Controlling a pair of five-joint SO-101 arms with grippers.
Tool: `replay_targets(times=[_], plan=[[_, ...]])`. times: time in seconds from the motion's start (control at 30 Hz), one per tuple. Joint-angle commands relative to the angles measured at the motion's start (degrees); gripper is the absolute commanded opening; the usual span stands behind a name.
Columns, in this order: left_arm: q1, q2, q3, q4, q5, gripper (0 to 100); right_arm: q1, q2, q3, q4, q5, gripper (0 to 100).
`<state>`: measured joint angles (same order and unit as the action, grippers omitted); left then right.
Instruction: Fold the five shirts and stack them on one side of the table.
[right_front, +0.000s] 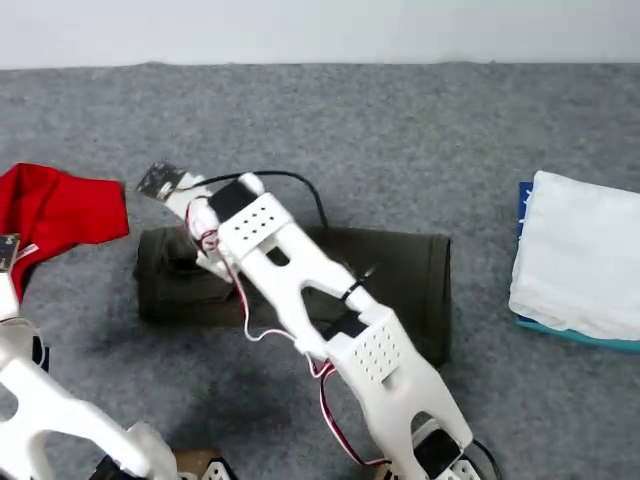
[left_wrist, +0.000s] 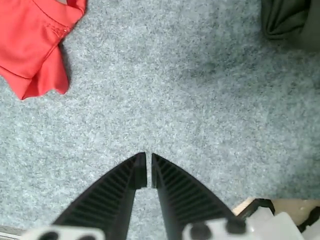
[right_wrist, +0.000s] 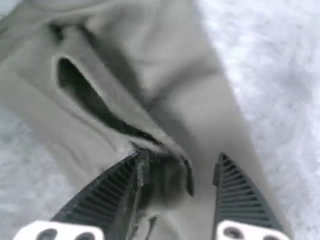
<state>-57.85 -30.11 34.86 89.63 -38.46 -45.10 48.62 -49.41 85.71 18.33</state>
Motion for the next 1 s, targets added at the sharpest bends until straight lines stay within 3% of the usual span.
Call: replay_targets(times=[0.0, 0.2, 0.47, 0.6, 0.83, 0.97], plan=[[0.1, -1.8, -0.7, -1.0, -0.8, 3, 0.4, -4.5, -2.9, 2.3, -0.9, 19.1], [0.1, -1.7, -0.7, -1.1, -0.8, 3, -5.6, -9.9, -2.8, 7.6, -0.9, 0.6], [0.4, -1.6, -0.4, -3.1, -0.7, 3, -13.1, -4.4, -2.8, 7.4, -0.9, 2.4], [2.1, -1.8, -0.3, -2.7, -0.6, 3, -9.4, -0.1, -2.8, -1.1, 0.0, 2.4], [4.2, -1.7, -0.2, -2.7, -0.6, 3, 0.6, 1.1, -2.8, -19.3, 8.5, 2.4], [4.3, -1.5, -0.2, -3.0, -0.6, 3, 2.2, 0.4, -2.8, -21.8, 8.5, 2.4]])
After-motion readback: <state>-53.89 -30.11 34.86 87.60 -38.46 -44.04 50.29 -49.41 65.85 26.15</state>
